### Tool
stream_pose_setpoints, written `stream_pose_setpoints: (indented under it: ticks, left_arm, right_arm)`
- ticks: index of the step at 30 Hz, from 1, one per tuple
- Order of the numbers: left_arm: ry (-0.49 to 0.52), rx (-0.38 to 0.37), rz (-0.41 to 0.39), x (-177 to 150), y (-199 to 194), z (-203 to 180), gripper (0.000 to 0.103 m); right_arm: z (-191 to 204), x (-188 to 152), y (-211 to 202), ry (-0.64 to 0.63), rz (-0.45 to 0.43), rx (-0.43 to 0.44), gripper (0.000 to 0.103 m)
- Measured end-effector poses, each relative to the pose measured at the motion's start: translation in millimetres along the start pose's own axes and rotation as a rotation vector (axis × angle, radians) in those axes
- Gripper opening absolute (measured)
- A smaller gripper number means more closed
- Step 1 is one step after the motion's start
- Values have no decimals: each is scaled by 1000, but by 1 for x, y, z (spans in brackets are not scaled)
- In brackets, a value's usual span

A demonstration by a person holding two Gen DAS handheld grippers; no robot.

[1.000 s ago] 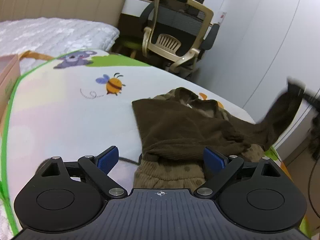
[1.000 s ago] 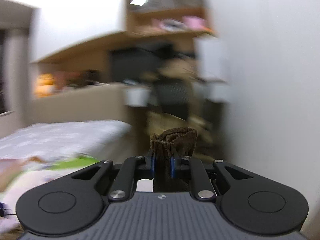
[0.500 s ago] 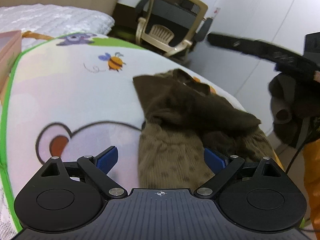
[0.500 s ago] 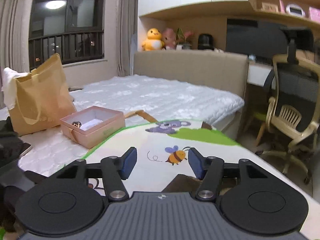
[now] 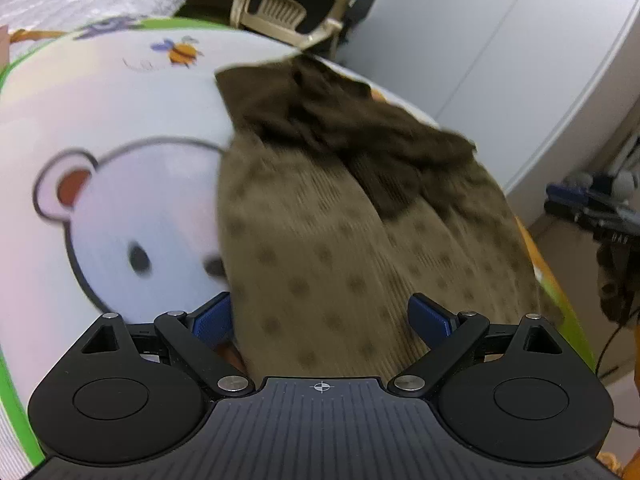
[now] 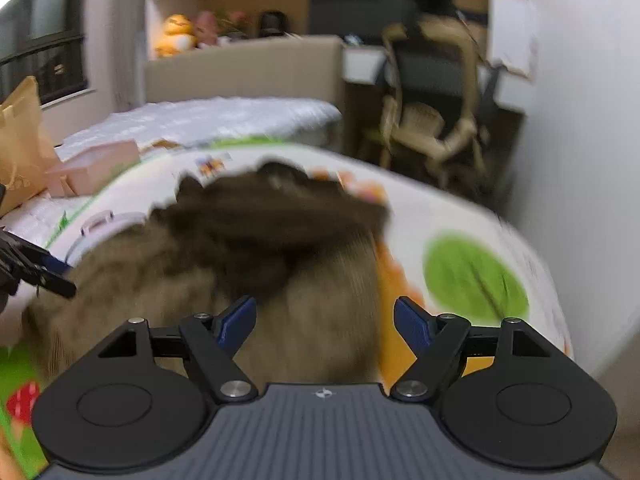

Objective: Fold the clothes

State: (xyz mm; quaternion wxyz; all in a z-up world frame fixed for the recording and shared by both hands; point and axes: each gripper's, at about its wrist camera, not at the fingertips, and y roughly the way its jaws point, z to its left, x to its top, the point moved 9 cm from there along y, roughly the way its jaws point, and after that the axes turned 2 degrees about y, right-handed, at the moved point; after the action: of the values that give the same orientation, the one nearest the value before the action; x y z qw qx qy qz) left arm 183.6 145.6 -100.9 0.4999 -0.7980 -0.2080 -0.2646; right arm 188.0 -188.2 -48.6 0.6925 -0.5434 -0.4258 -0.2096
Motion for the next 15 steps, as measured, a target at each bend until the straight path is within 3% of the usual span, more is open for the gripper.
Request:
stream_pose_setpoints:
  ticks: [3,8,10,15]
  left_arm:
    - [38,28,15,-11,-4,-15,96]
    - [94,79,29,-10,-13,-31,96]
    - [100,86,-15,7,-22,-34,96]
    - [17,21,-179,81,-32,-29,96]
  right_arm:
    - [-5,-33,-8,11,17,-13,79]
    - [-1,-28,-7,-17,-11,-10,79]
    - [4,-12,1,-44,-32,-7,81]
    - [14,27,33,-80,-82,1,84]
